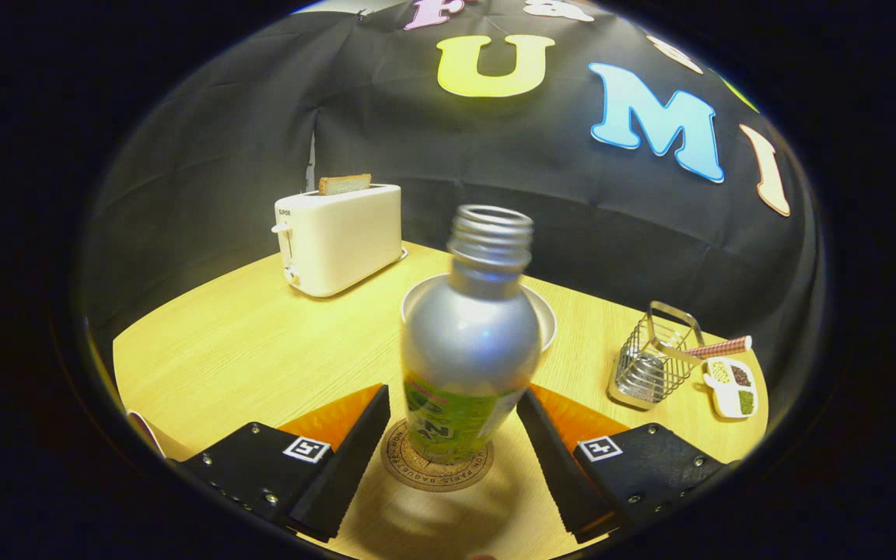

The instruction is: Take the bottle from table, then pour the juice into the cup, finally place the bottle on the coaster

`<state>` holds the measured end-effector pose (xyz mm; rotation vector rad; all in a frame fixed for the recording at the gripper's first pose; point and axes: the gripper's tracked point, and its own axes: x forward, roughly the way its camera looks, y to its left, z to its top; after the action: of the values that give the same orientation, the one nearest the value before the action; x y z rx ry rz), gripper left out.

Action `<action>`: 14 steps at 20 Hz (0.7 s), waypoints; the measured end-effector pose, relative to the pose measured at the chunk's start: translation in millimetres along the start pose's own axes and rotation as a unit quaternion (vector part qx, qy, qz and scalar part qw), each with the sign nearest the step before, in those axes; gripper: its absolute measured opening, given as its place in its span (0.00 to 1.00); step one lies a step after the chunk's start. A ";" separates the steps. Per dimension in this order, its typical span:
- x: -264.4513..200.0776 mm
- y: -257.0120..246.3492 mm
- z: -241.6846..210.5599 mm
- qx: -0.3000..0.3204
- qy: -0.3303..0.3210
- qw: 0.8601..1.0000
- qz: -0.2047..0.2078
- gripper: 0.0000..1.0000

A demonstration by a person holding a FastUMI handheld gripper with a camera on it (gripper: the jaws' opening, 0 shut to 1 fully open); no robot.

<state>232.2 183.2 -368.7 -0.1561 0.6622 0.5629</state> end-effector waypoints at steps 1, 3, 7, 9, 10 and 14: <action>-4.7 0.1 2.8 0.000 -0.001 1.000 -0.005 1.00; -14.8 -3.3 8.7 -0.001 -0.005 1.000 -0.019 1.00; -37.7 -5.7 21.1 0.006 -0.013 0.999 -0.037 1.00; -49.7 -5.1 28.8 0.009 -0.020 0.999 -0.045 1.00; -57.0 -5.1 32.8 0.011 -0.024 0.998 -0.049 1.00; -88.4 -5.7 49.9 0.027 -0.046 0.996 -0.069 1.00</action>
<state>205.0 154.7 -275.0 -0.1236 0.5721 0.4156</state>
